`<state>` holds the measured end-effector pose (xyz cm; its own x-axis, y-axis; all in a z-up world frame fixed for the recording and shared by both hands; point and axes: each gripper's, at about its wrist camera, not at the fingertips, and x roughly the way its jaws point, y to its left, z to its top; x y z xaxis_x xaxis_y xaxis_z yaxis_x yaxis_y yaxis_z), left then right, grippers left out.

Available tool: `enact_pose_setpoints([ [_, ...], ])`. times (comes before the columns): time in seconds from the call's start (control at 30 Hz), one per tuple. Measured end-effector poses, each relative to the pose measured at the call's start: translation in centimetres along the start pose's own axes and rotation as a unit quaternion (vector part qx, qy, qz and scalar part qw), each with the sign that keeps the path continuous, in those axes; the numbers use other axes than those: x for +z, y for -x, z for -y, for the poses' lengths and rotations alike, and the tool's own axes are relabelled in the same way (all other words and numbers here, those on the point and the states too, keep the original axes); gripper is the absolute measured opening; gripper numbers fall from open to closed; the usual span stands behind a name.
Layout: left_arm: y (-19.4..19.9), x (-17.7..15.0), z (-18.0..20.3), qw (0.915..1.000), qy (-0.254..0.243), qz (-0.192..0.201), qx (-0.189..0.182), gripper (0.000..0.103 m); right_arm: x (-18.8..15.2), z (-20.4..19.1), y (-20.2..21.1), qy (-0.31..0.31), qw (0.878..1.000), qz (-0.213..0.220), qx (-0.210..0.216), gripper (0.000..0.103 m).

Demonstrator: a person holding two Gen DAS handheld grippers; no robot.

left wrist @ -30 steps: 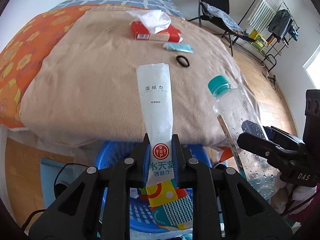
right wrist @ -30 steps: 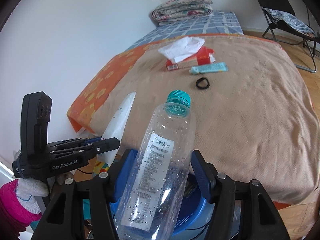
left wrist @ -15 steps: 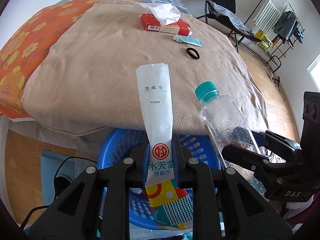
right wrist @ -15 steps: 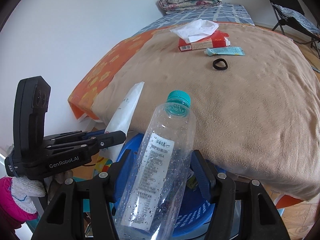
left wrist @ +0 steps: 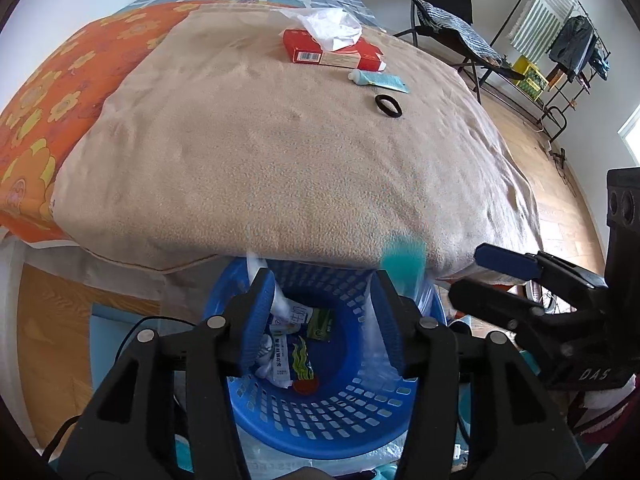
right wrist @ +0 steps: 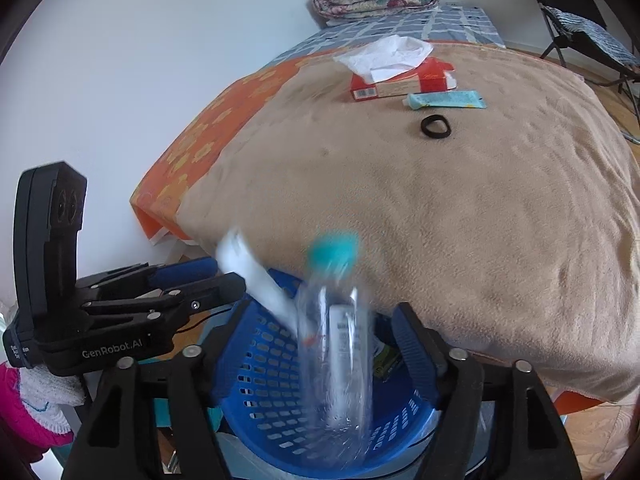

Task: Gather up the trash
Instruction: 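Carry tube and bottle to the blue basket and open both tools, then grasp the white tissue with the left tool while the right tool grasps the black hair tie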

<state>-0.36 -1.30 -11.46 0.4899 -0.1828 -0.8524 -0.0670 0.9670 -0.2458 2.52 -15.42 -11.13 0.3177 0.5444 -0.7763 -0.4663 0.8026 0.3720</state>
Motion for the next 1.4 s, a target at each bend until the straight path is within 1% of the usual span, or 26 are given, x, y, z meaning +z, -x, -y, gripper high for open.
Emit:
enact_pose_setpoints([
  [0.17, 0.0, 0.0, -0.2, 1.0000, 0.003, 0.000, 0.001, 0.051, 0.1, 0.6, -0.1, -0.013, 1.000, -0.004, -0.002, 0.076],
  [0.4, 0.1, 0.1, -0.2, 1.0000, 0.004, 0.002, 0.000, 0.051, 0.1, 0.7, -0.1, -0.013, 1.000, -0.006, -0.006, 0.077],
  [0.53, 0.4, 0.5, 0.0, 1.0000, 0.003, 0.007, -0.003, 0.051, 0.5, 0.9, 0.3, -0.017, 1.000, 0.001, -0.010, 0.084],
  [0.63, 0.5, 0.9, 0.2, 0.9999, -0.002, 0.009, -0.005, 0.051, 0.9, 1.2, 0.6, -0.022, 1.000, 0.007, -0.011, 0.085],
  [0.73, 0.6, 1.5, 0.5, 0.9999, -0.006, 0.012, -0.007, 0.051, 1.4, 1.5, 0.9, -0.024, 1.000, 0.011, -0.014, 0.088],
  [0.87, 0.7, 2.6, 0.8, 0.9998, -0.012, 0.015, -0.008, 0.051, 2.3, 2.1, 1.6, -0.023, 0.999, 0.022, -0.024, 0.089],
  [1.03, 1.1, 4.9, 0.9, 0.9994, -0.017, 0.031, -0.004, 0.053, 3.8, 3.0, 2.6, -0.021, 0.999, 0.036, -0.033, 0.095],
  [1.07, 1.2, 5.4, 1.0, 0.9992, -0.018, 0.035, -0.003, 0.057, 4.1, 3.1, 2.8, -0.020, 0.998, 0.039, -0.036, 0.095],
  [1.13, 1.4, 6.5, 1.0, 0.9988, -0.021, 0.045, -0.001, 0.058, 4.8, 3.6, 3.0, -0.022, 0.998, 0.044, -0.040, 0.096],
  [1.3, 1.4, 9.2, 1.5, 0.9977, -0.036, 0.057, 0.002, 0.058, 6.3, 4.9, 3.0, -0.039, 0.998, 0.044, -0.036, 0.096],
  [1.4, 0.9, 11.5, 2.1, 0.9965, -0.052, 0.065, 0.004, 0.058, 7.0, 5.4, 2.9, -0.037, 0.997, 0.042, -0.044, 0.096],
])
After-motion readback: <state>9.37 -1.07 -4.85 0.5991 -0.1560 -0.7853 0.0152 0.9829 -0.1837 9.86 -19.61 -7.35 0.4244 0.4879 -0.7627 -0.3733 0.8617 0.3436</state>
